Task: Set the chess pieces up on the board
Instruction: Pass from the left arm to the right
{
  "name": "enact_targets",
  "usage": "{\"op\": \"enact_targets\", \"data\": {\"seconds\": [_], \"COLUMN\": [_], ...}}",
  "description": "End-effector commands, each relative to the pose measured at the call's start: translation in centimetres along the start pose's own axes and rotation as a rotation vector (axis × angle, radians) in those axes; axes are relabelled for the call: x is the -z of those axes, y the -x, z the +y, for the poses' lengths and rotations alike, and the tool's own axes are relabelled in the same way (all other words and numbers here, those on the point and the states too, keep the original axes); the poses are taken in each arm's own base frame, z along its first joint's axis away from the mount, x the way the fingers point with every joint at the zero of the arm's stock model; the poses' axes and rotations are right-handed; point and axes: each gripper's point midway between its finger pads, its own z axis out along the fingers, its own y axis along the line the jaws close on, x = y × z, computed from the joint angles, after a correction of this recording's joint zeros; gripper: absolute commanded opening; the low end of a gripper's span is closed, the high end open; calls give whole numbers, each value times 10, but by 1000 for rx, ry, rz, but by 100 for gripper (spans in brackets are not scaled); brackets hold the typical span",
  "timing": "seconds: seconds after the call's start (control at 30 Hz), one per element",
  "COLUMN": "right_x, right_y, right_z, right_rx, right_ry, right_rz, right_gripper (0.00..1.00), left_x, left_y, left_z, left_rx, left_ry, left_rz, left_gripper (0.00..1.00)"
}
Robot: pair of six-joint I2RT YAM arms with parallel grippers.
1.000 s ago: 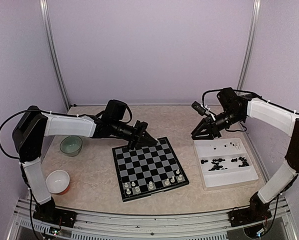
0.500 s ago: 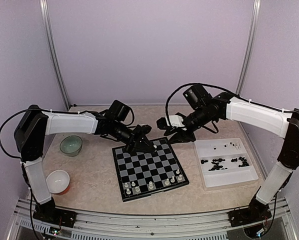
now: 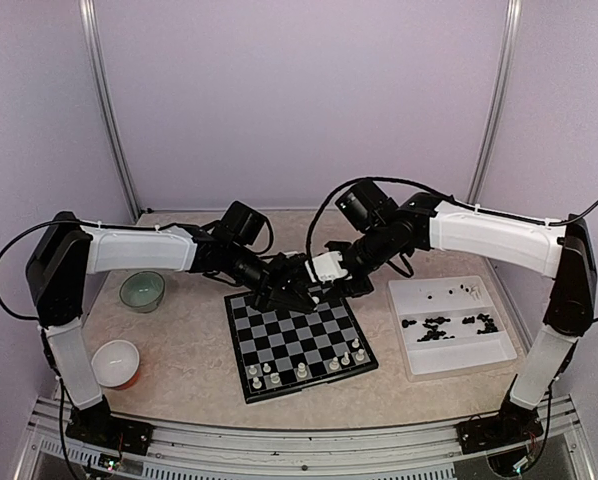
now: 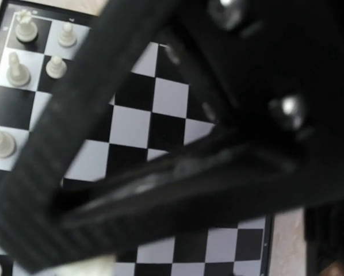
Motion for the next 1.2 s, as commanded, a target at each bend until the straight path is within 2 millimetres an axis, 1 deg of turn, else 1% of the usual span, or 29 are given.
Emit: {"op": "enact_targets", "data": {"seconds": [0.0, 0.2, 0.47, 0.63, 0.8, 0.9, 1.0, 1.1, 1.17], "right_x": [0, 0, 10, 7, 5, 3, -1, -3, -3], "right_y": [12, 18, 27, 27, 31, 31, 26, 17, 9], "right_z": [7, 24, 27, 28, 24, 21, 22, 19, 15], "right_rx": [59, 90, 87, 84, 51, 9, -57, -167, -262], "right_ry": [28, 69, 68, 72, 52, 48, 63, 97, 132], "right_rz": [9, 29, 14, 18, -3, -16, -46, -104, -159], "right_gripper": [41, 39, 37, 23, 16, 13, 11, 10, 10], "left_x": [-1, 0, 2, 2, 2, 4, 10, 20, 28], "left_y": [-9, -5, -1, 3, 7, 10, 16, 24, 26], "left_z": [-17, -17, -14, -13, -10, -9, -7, -8, -10], "left_rx": [-57, -51, -40, -39, -30, -30, -43, -88, -102], "left_ry": [-33, -37, -33, -32, -26, -24, -5, 31, 41], "left_rz": [25, 17, 6, 0, -6, -15, -42, -97, -129], "left_gripper": [4, 4, 4, 4, 5, 10, 22, 31, 34]}}
